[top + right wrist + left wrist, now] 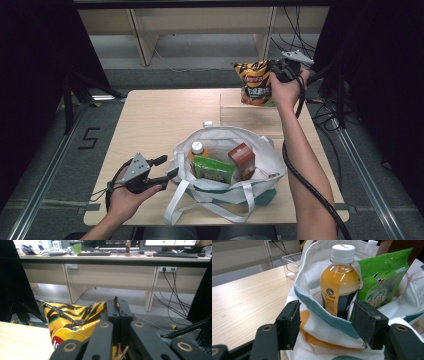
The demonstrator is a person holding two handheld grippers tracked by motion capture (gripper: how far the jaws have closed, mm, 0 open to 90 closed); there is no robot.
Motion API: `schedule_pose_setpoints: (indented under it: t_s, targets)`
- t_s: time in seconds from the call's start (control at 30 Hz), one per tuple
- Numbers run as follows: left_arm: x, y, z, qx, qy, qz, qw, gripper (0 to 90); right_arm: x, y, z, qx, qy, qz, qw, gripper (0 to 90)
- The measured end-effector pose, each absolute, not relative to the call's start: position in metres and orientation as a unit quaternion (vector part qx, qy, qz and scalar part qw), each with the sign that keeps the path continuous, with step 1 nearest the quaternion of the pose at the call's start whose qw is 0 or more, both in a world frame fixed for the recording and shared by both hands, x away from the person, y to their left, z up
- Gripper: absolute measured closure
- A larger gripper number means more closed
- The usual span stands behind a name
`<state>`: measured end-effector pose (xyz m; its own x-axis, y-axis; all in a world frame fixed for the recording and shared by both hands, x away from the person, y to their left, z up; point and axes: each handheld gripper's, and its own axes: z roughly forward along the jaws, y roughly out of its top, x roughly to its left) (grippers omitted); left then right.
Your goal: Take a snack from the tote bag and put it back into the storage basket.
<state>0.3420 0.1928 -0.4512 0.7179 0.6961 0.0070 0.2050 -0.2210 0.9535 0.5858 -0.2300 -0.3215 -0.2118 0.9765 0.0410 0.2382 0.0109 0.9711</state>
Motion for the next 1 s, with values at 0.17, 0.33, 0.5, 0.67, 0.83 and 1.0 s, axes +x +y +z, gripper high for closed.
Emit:
schedule_pose_setpoints:
  t_s: [0.17,0.33,0.5,0.67,0.83,1.0]
  targets:
    - [0.342,0.192,-0.451,0.747,0.299,0.224,0.551,38.8,0.589,-0.230,-0.328,0.513,0.602,0.494,0.362,90.0]
    - [0.342,0.193,-0.451,0.749,0.300,0.225,0.546,38.8,0.592,-0.232,-0.333,0.515,0.603,0.491,0.360,90.0]
    - [0.342,0.193,-0.451,0.748,0.300,0.225,0.547,38.8,0.595,-0.234,-0.337,0.520,0.605,0.486,0.358,90.0]
    - [0.342,0.193,-0.451,0.746,0.299,0.224,0.551,38.8,0.598,-0.237,-0.342,0.522,0.605,0.483,0.359,90.0]
    - [0.342,0.193,-0.451,0.748,0.301,0.225,0.547,38.8,0.600,-0.240,-0.345,0.523,0.606,0.482,0.356,90.0]
    - [0.342,0.193,-0.452,0.746,0.300,0.223,0.551,38.8,0.603,-0.239,-0.347,0.526,0.607,0.481,0.351,90.0]
